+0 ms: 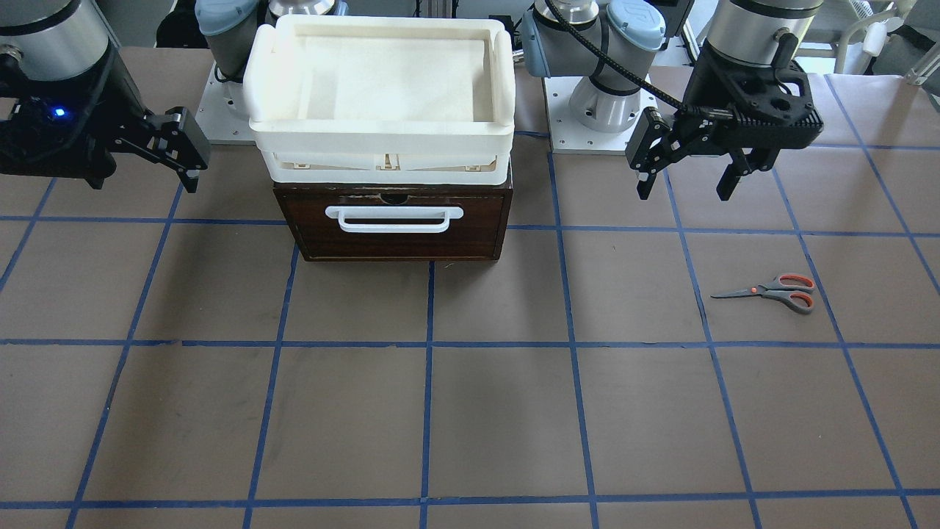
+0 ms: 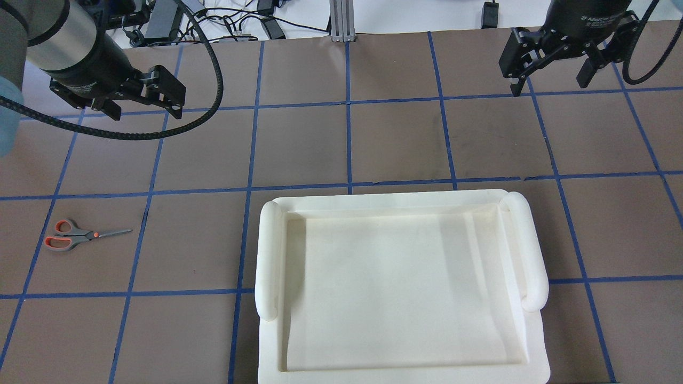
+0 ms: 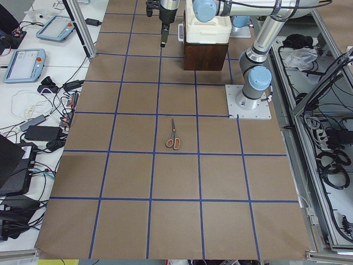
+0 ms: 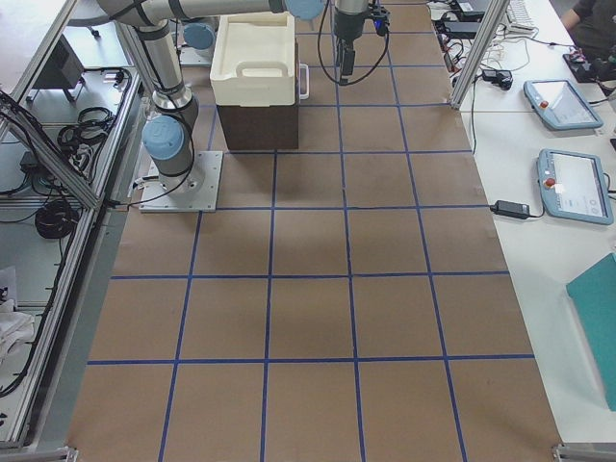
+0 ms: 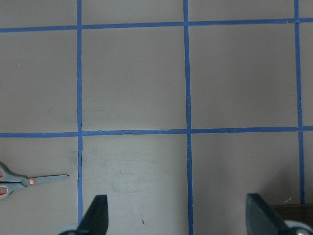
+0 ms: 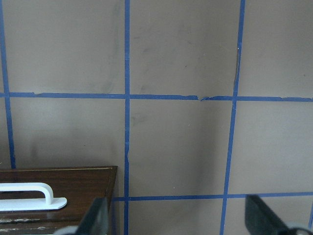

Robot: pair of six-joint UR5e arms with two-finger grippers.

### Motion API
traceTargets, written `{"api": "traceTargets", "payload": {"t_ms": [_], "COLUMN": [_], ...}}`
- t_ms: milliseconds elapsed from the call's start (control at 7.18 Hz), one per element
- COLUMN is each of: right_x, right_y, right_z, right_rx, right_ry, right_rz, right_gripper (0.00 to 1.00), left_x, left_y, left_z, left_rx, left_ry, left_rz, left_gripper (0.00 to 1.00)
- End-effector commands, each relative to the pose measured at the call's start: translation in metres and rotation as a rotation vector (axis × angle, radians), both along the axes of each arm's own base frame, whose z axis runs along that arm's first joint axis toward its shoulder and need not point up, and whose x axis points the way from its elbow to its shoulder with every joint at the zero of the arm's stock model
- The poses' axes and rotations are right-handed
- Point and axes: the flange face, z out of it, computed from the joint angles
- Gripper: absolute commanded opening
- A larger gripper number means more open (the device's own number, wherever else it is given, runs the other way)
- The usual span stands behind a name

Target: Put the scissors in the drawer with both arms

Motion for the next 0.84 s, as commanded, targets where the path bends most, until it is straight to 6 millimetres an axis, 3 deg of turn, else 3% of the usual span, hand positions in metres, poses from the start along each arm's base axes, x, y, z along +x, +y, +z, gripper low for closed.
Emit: {"api": "traceTargets", "payload": {"t_ms": [0, 557, 697], "right_x": [0.001, 0.005, 0.021], "right_y": [0.001, 0.005, 0.005], "right_z": [0.001, -0.003, -0.001], "right_rx": [-0.001, 0.005, -0.006], "right_ry": [-0.006, -0.016, -0.112], "right_rz": [0.002, 0.006, 0.013], "right_gripper": [1.00, 1.00, 1.00], "left_x": [0.000, 0.000, 0.000], "left_y": [0.001, 0.000, 0.000], "left_z": [0.000, -0.003, -0.003], "left_rx": [0.004, -0.001, 0.000], "left_ry": [-0.004, -0.002, 0.000], "left_rz": [0.003, -0.001, -0.001], "left_gripper": [1.00, 1.00, 1.00]}}
